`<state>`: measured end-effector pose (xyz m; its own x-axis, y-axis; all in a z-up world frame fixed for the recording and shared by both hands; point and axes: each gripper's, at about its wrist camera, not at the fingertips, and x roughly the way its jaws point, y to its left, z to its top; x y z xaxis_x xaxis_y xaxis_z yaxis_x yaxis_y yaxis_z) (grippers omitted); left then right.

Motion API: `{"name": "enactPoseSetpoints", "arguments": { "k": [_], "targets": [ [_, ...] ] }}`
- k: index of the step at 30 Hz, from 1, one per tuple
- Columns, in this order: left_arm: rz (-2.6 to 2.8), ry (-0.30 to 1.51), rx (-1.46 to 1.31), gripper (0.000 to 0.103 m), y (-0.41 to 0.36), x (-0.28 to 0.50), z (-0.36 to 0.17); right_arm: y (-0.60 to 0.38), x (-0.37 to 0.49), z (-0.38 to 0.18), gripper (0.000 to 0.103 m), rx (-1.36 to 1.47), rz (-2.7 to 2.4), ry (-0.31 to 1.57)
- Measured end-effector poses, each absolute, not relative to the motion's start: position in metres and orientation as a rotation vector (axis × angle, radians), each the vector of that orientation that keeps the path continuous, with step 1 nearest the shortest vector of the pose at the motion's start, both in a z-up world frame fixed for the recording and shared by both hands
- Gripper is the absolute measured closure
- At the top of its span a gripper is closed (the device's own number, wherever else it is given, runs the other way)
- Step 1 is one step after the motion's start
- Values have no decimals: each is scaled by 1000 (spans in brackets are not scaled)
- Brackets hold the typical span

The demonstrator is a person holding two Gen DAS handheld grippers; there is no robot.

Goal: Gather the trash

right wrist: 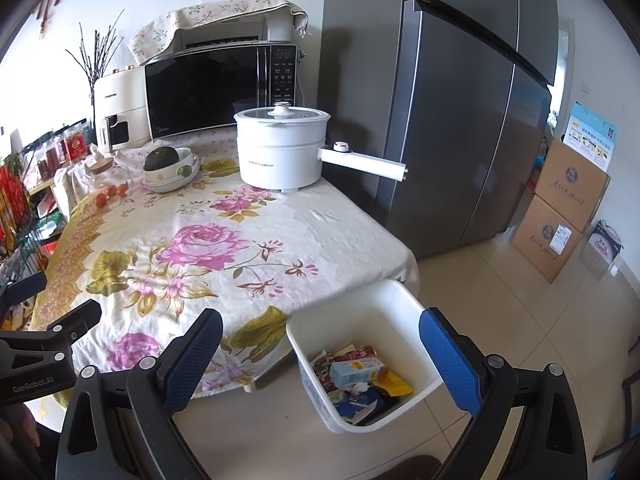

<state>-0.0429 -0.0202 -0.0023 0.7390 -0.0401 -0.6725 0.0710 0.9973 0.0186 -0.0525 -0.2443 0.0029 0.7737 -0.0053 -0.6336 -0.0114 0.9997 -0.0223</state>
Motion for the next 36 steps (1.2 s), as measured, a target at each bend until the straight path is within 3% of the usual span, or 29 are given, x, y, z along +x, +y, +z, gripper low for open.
{"name": "enactPoseSetpoints", "arguments": {
  "k": [29, 33, 36],
  "targets": [
    [-75, 765, 52, 1, -20, -32, 0, -246, -48, -3, 2, -12, -7, 711],
    [-52, 757, 35, 1, -6, -24, 12, -236, -53, -19, 0, -69, 42, 759],
    [-78, 792, 43, 1, 9, -10, 19, -209, -48, -63, 0, -211, 103, 878]
  ]
}}
